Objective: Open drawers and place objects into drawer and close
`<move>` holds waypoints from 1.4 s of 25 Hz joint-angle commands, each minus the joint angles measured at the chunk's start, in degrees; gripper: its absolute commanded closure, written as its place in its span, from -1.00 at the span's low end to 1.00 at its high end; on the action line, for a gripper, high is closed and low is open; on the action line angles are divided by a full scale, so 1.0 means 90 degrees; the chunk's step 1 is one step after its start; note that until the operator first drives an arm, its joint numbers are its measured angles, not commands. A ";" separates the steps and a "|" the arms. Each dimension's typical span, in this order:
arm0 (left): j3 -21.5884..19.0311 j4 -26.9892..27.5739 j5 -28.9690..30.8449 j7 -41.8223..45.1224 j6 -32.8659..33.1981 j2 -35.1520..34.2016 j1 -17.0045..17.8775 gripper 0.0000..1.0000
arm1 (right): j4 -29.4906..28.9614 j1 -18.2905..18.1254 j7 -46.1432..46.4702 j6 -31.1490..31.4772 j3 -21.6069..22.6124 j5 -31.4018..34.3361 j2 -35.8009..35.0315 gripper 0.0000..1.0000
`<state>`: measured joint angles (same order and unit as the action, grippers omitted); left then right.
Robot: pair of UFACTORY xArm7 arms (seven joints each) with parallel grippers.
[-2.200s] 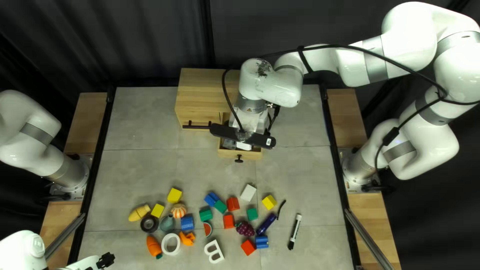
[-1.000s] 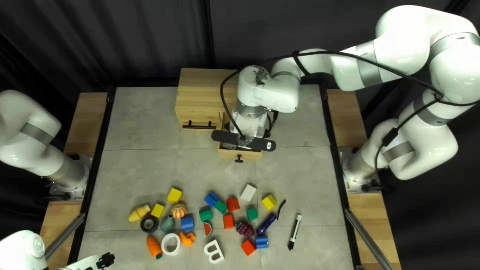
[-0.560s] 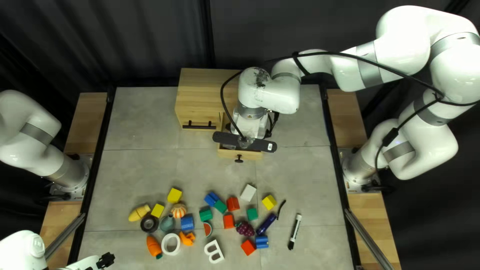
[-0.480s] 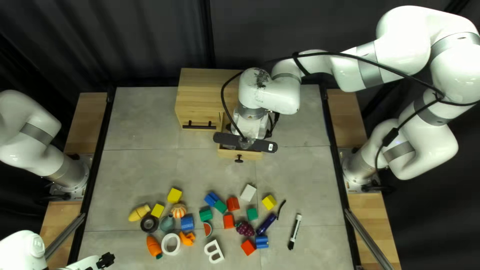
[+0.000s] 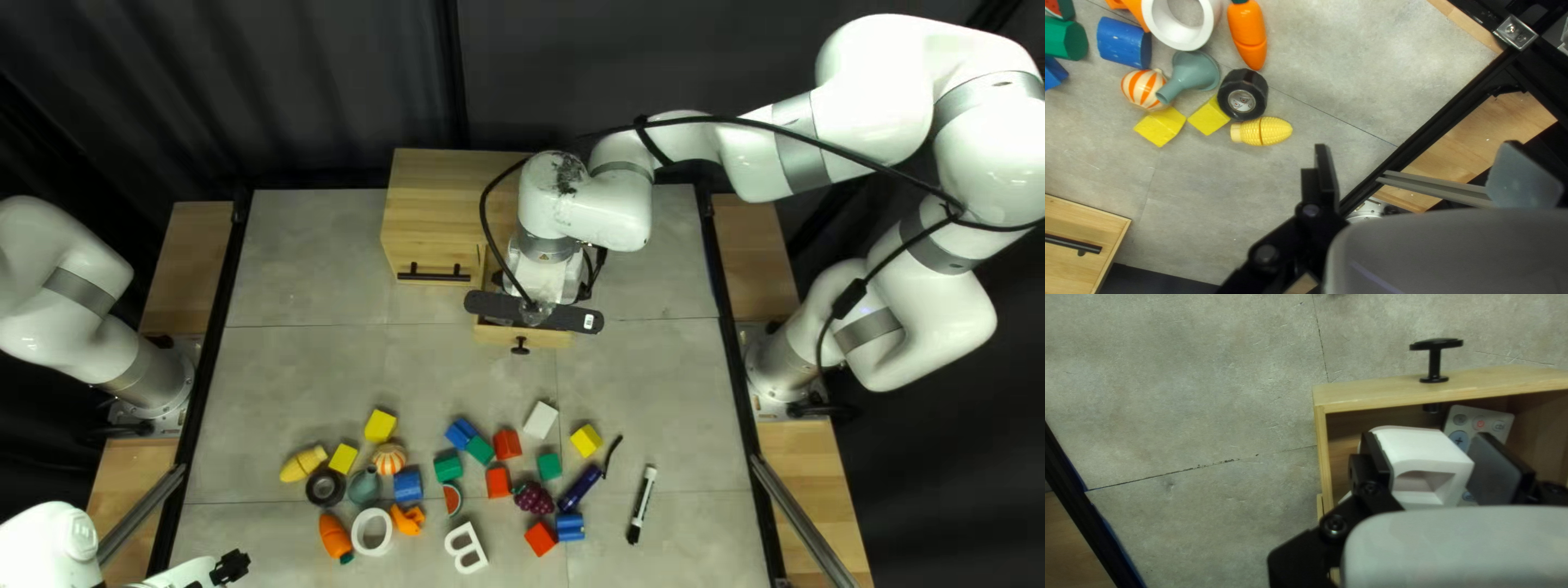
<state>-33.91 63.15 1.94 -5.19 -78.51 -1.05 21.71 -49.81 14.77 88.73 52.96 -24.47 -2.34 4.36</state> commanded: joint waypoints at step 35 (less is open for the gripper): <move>0.0000 0.0000 0.0000 0.0000 0.0000 0.0000 0.0000 -1.00 | -0.0121 -0.0118 0.0168 -0.0427 -0.0103 0.0422 -0.0345 1.00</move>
<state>-33.91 63.15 1.94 -5.19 -78.51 -1.05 21.71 -51.26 13.72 90.26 49.41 -25.40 1.29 0.99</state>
